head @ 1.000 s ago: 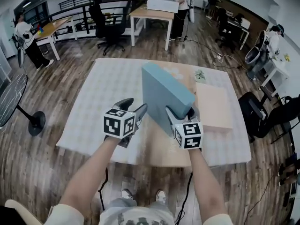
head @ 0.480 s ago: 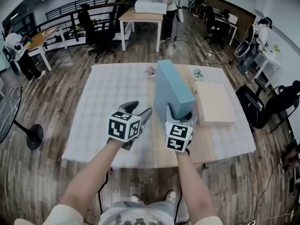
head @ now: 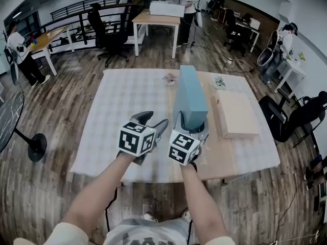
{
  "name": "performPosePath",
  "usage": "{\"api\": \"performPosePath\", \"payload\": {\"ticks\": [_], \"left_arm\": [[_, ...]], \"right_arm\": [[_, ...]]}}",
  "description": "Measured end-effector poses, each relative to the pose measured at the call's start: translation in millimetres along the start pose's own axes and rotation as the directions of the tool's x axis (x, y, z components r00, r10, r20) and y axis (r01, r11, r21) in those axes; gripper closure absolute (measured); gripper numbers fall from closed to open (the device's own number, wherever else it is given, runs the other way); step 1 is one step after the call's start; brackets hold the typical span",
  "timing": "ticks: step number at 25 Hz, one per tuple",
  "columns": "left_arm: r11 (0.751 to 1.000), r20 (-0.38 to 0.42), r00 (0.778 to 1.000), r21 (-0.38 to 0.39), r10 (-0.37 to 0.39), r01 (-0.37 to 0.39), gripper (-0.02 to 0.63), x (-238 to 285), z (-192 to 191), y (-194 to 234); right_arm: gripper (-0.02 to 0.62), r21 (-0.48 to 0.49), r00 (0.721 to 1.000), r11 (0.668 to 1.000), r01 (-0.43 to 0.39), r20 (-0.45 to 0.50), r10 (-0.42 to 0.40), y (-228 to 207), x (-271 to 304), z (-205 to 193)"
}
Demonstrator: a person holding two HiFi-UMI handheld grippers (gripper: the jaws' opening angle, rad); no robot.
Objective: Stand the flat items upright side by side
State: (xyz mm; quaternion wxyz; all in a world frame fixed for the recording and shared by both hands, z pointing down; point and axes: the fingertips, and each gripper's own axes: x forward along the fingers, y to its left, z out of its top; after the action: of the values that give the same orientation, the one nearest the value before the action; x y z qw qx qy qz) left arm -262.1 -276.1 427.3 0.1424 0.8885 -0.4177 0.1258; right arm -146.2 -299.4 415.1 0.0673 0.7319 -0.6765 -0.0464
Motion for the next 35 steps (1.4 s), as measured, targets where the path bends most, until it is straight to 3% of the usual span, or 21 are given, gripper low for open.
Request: {"api": "performPosePath", "payload": {"ticks": [13,21,27,35], "left_arm": [[1.000,0.021,1.000,-0.015,-0.019,0.019,0.347,-12.6,-2.7,-34.3],[1.000,0.049,0.999,-0.016,-0.003,0.004,0.347,-27.5,2.7,-54.6],[0.999,0.066,0.997,-0.006,0.048,-0.048,0.347,-33.3,7.7,-73.0],[0.997,0.074,0.995,0.025,0.068,-0.070,0.347,-23.5,12.4,-138.9]], "right_arm": [[0.206,0.031,0.988,0.988,-0.149,-0.028,0.150,-3.2,-24.6,4.9],[0.206,0.090,0.958,0.954,-0.285,-0.005,0.287,-7.6,-60.2,23.8],[0.207,0.130,0.931,0.924,-0.360,-0.005,0.364,-36.3,-87.5,30.2],[0.229,0.146,0.923,0.916,-0.374,-0.033,0.382,-114.6,-115.2,24.3]]}}
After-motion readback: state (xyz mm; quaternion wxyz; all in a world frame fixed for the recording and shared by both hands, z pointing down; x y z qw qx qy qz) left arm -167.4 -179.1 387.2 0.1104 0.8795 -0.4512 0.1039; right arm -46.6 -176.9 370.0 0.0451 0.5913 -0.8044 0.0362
